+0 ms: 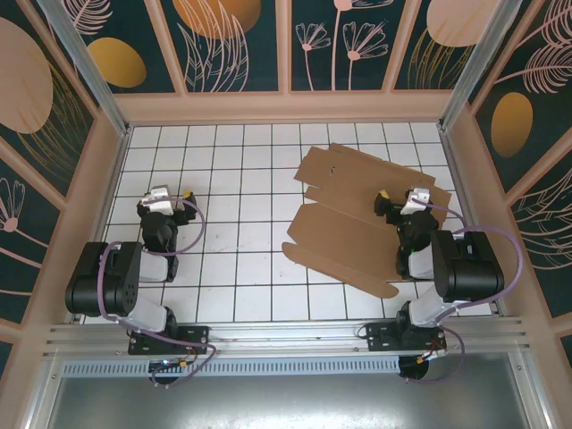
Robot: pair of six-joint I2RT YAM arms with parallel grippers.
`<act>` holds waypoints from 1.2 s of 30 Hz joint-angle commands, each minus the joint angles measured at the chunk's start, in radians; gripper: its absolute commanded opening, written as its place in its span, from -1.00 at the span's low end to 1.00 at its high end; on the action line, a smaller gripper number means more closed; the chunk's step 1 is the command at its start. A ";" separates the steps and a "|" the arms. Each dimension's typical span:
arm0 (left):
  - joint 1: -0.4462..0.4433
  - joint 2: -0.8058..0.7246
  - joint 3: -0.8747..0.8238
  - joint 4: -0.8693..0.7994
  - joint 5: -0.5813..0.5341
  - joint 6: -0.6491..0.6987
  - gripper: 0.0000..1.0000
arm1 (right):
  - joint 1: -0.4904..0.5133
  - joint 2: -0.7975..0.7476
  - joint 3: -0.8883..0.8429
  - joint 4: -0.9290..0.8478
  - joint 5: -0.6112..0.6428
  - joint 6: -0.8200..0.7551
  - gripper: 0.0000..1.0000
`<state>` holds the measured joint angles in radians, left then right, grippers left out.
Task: Fold the paper box
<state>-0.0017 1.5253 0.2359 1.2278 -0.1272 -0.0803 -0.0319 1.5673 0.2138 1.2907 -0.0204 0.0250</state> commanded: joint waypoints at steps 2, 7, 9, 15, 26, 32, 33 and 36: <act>-0.001 -0.007 0.005 0.033 0.008 0.005 0.98 | -0.006 -0.003 0.016 0.011 -0.003 -0.017 0.98; -0.001 -0.007 0.005 0.032 0.009 0.004 0.98 | -0.006 -0.003 0.016 0.011 -0.003 -0.017 0.98; -0.002 -0.007 0.006 0.032 0.009 0.005 0.97 | -0.006 -0.004 0.015 0.011 -0.003 -0.017 0.98; -0.001 -0.007 0.006 0.031 0.009 0.004 0.98 | -0.006 -0.003 0.016 0.011 -0.003 -0.017 0.98; -0.001 -0.007 0.006 0.031 0.009 0.005 0.97 | -0.003 -0.003 0.015 0.011 -0.001 -0.017 0.98; -0.001 -0.010 0.004 0.030 0.009 0.005 0.98 | -0.002 -0.003 0.015 0.013 0.002 -0.016 0.98; -0.001 -0.010 0.004 0.032 0.009 0.006 0.97 | -0.002 -0.003 0.015 0.013 0.002 -0.016 0.98; -0.006 -0.067 0.025 -0.048 0.054 0.030 0.97 | -0.006 -0.005 0.012 0.016 -0.011 -0.013 0.98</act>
<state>-0.0021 1.5158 0.2359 1.2160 -0.1177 -0.0784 -0.0319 1.5673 0.2138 1.2892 -0.0212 0.0250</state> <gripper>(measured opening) 0.988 0.990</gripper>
